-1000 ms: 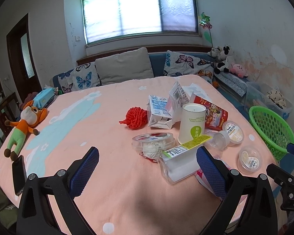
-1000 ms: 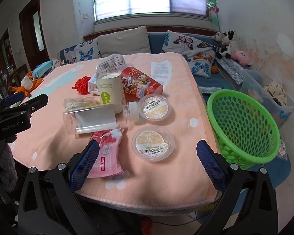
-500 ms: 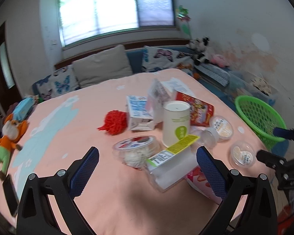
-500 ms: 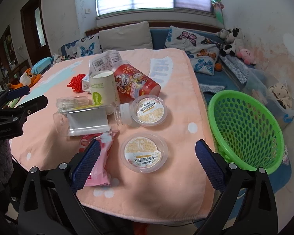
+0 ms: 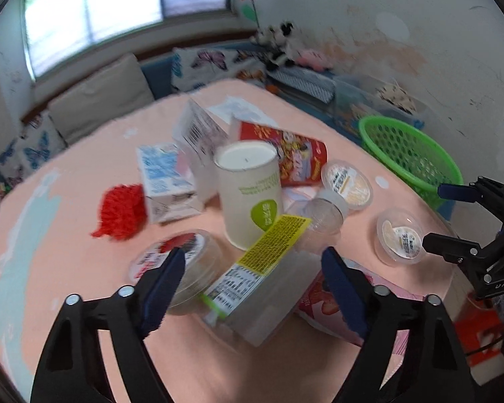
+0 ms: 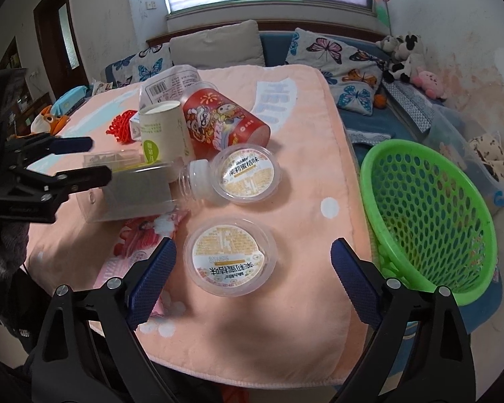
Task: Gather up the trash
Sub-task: 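Reach the left tool to the clear yellow-labelled bottle and close on it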
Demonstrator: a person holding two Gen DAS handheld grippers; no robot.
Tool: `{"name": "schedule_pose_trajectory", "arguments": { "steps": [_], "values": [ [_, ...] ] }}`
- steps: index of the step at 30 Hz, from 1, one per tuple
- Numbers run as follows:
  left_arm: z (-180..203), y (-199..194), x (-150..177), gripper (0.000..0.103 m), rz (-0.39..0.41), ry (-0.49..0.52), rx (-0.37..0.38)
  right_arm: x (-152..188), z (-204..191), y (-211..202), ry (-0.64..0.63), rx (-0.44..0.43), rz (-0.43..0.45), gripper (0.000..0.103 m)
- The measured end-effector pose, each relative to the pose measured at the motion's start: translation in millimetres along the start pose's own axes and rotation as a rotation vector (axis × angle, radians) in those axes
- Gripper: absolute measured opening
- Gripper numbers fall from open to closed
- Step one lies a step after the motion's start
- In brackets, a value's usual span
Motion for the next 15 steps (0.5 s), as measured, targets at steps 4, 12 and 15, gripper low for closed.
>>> {"name": "schedule_pose_trajectory", "arguments": {
  "steps": [4,12,15],
  "values": [
    [2,17,-3,0.070,-0.030,0.034,0.079,-2,2,4,-0.005,0.003,-0.010,0.092],
    [14,35,-10,0.059,-0.069,0.125,0.165,-1,4,12,-0.020,-0.001,-0.036,0.092],
    [17,39,-10,0.059,-0.078,0.130,0.205,0,5,15,-0.015,-0.010,-0.050,0.092]
  ]
}}
Point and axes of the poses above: each gripper's, at about its wrist camera, not at the fingertips, and y roughly the way its jaws point, z to its right, x to its underside, the point moved 7 cm from there along y, roughly the way its jaws point, and after that the axes turned 15 degrees about y, right-handed, at the moved point
